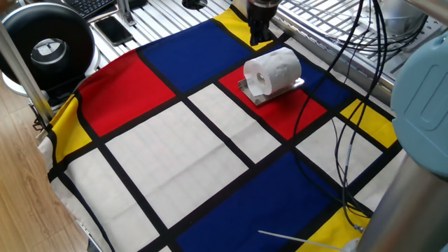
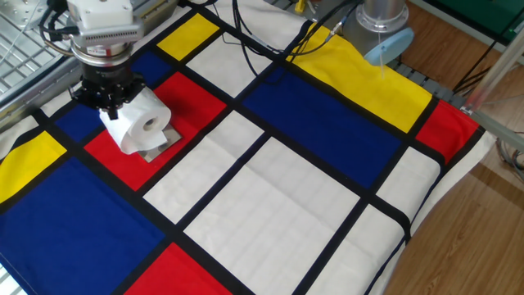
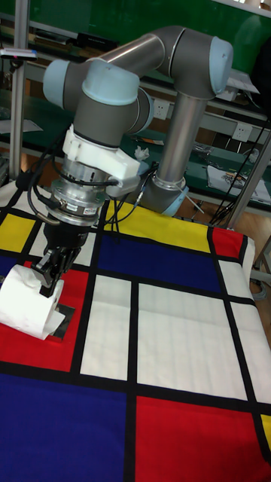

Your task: Put the toilet paper on its holder

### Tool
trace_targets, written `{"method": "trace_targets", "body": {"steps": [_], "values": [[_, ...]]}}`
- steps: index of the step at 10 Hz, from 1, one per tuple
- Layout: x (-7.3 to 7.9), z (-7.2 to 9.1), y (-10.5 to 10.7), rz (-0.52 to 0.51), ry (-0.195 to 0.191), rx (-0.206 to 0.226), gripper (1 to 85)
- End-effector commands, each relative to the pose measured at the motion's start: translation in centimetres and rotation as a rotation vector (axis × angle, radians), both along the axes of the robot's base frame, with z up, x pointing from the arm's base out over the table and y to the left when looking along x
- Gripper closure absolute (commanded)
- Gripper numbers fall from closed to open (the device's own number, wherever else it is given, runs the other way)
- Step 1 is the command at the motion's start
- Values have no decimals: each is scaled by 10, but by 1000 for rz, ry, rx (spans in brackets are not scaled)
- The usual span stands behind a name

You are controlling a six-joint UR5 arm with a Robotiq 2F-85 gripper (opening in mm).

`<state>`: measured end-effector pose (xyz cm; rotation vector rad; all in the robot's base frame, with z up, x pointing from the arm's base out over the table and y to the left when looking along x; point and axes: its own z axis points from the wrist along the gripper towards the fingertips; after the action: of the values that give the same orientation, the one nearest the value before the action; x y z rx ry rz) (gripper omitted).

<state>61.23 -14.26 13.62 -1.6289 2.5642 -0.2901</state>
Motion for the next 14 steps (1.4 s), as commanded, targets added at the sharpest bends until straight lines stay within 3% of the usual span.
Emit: {"method": "trace_targets", "body": {"steps": [1, 3, 6, 9, 11, 14], "values": [[-2, 0, 5, -6, 6, 24, 837], [-4, -1, 12, -2, 12, 36, 830], [-2, -12, 59, -34, 2, 59, 820], [1, -9, 104, -79, 6, 36, 820], [2, -6, 111, -96, -2, 10, 830], [4, -3, 97, -40, 1, -35, 843]]}}
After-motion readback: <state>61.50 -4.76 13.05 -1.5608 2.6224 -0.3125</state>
